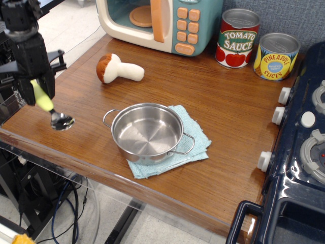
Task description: Put the spoon closer to the black stove, in between the cans and the pot, with the metal part of the spoon facing the stove.
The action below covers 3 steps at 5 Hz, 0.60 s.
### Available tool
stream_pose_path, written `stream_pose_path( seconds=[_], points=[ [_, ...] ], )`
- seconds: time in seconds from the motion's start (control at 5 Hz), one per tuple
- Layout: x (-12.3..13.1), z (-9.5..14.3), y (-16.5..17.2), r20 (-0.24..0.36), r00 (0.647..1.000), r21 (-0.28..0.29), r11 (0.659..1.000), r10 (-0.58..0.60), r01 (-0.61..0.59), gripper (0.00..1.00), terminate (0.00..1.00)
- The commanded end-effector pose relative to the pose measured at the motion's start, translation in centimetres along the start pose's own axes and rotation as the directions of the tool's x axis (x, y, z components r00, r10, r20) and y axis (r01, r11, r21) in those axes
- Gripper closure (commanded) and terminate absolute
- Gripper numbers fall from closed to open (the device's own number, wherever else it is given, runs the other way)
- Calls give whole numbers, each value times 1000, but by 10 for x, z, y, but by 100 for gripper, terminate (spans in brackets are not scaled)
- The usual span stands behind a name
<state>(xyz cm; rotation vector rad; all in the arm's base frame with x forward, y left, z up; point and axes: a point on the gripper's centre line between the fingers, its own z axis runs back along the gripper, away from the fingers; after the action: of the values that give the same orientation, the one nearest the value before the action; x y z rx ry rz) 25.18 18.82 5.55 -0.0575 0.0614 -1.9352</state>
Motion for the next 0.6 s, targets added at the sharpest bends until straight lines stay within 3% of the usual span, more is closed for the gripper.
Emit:
stream_pose_path(
  seconds=[0.0,0.2,0.4],
  points=[
    [28,69,35,-9,1000,115,993,-10,11,100,0],
    [54,102,66,25,1000,188,982,-14,9,100,0],
    [84,112,123,56,997,232,972,-59,45,100,0]
  ],
)
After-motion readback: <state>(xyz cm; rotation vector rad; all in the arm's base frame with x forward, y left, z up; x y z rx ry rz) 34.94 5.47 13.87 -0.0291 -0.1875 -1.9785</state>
